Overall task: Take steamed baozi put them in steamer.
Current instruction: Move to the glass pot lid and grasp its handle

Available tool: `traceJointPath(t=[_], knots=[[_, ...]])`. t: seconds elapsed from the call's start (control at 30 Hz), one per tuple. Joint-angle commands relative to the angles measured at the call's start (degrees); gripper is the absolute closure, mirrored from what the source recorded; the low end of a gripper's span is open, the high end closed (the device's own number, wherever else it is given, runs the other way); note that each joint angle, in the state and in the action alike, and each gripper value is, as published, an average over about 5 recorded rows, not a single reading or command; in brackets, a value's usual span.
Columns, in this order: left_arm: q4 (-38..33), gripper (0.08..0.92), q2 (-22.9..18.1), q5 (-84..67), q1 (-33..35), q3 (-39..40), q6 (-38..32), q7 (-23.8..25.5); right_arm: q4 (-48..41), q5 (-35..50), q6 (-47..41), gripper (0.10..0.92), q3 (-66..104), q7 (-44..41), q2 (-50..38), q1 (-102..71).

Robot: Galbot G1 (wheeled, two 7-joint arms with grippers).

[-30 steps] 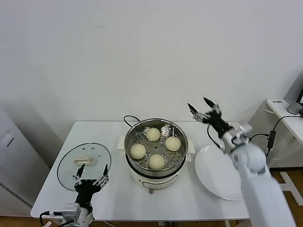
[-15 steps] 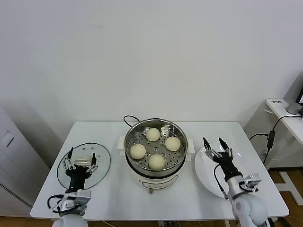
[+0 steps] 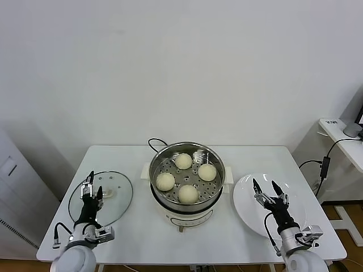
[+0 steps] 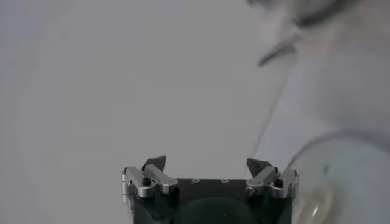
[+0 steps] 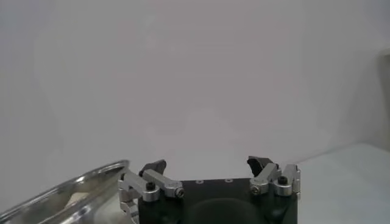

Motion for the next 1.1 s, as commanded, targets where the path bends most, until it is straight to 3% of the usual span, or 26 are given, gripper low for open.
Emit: traceJointPath(t=[0.03,0.4,1.1], knots=[[6.59,0.177,6.16,11.23,-1.87,-0.85,-1.49,0.69,-0.51,0.79,0.48,0.203,1.05,0.41,-0.51,-1.72],[13.11,0.177,5.16,6.40,-3.59,-0.02,-1.13,-4.28,-1.21,0.10,0.62,0.203,1.32,0.41,0.26,-1.93],[16.51,0.177,5.31,4.24,-5.85,0.26,-2.50,-4.76,-0.81,-1.44,0.33,0.203,1.92,0.40,2.21,-2.34]])
